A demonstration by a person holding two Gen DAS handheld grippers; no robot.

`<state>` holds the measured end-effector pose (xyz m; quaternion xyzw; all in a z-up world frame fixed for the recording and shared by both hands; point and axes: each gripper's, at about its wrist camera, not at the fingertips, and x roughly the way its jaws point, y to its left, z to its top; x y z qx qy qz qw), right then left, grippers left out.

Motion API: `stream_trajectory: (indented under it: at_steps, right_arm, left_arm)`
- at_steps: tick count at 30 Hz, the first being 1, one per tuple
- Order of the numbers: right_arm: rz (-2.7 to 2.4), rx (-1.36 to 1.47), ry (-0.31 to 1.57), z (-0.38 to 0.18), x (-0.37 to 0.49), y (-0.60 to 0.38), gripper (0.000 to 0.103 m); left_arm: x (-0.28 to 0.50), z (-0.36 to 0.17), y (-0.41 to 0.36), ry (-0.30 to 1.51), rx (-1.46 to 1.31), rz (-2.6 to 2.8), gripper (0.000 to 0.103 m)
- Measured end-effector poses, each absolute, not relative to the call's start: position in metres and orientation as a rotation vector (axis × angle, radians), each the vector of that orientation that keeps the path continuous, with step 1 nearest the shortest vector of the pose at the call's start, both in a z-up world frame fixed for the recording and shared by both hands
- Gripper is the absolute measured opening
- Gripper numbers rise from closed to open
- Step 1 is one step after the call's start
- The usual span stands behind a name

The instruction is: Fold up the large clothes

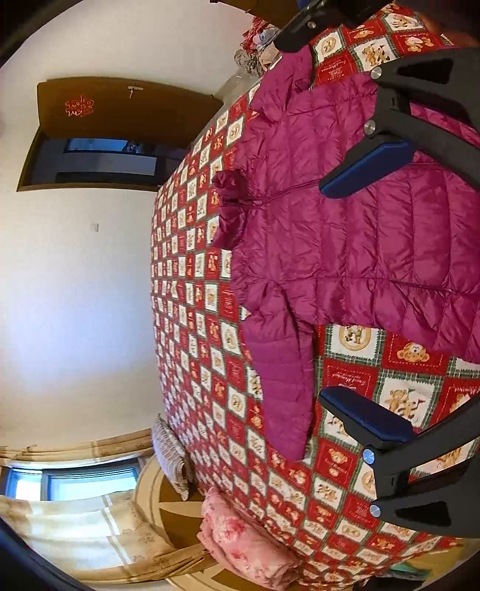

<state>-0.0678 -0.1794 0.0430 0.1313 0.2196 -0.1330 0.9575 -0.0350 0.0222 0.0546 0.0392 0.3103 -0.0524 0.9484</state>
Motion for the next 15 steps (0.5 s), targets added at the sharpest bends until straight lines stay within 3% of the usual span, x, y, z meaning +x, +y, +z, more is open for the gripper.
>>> stream_trajectory:
  at_steps: [15]
  right_arm:
    - [-0.326, 0.212, 0.409, 0.063, -0.133, -0.169, 0.103]
  left_arm:
    - [-0.097, 0.069, 0.022, 0.616, 0.057, -0.175, 0.102]
